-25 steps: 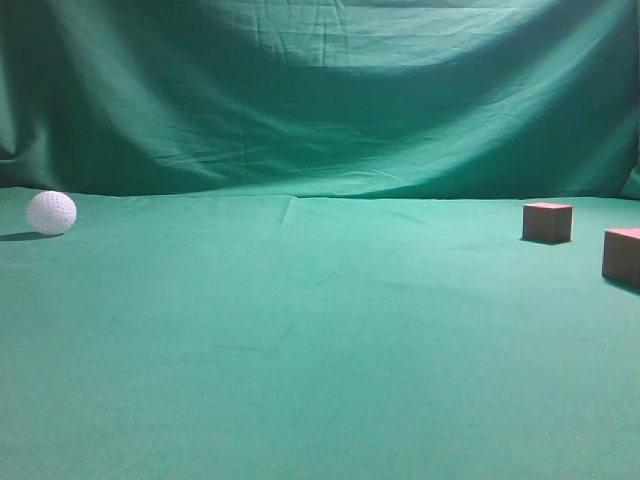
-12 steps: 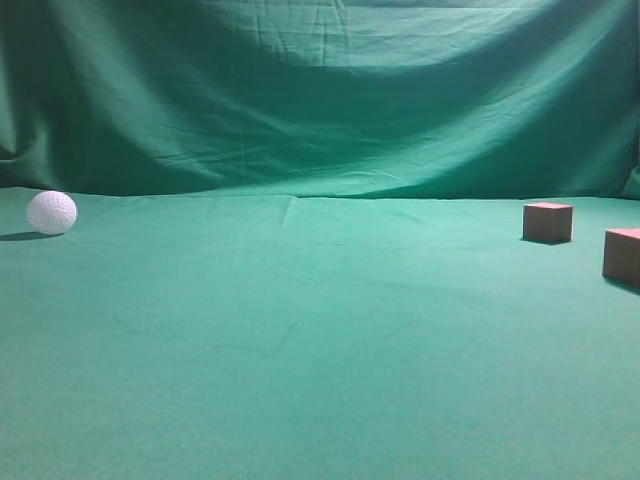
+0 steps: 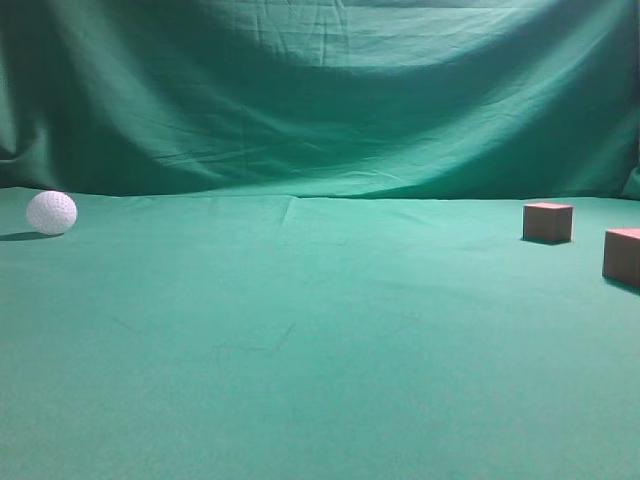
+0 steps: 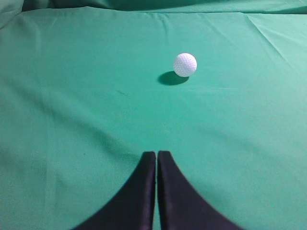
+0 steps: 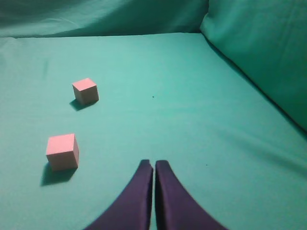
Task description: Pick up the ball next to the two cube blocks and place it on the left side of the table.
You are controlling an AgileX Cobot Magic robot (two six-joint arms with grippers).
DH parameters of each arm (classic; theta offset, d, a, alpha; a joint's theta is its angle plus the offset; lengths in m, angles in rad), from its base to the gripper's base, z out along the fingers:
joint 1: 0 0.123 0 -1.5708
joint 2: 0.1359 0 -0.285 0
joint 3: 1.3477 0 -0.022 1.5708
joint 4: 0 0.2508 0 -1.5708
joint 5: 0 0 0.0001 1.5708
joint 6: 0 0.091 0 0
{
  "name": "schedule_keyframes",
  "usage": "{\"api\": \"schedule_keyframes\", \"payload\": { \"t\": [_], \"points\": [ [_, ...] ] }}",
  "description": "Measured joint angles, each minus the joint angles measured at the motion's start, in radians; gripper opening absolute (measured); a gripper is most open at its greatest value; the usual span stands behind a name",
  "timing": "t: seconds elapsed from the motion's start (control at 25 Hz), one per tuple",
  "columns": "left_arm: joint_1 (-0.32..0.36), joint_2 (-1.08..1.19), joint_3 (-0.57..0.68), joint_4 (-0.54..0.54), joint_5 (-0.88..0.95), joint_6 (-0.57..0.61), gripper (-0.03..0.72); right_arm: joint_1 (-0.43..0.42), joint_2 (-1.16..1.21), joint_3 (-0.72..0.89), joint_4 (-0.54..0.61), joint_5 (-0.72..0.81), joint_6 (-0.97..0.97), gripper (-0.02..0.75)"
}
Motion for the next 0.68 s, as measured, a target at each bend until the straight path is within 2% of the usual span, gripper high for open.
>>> {"api": "schedule_keyframes", "payload": {
  "t": [0.68],
  "points": [
    [0.000,0.000,0.000,0.000,0.000,0.000,0.000,-0.004,0.000,0.002,0.004,0.017,0.006,0.000]
  ]
}}
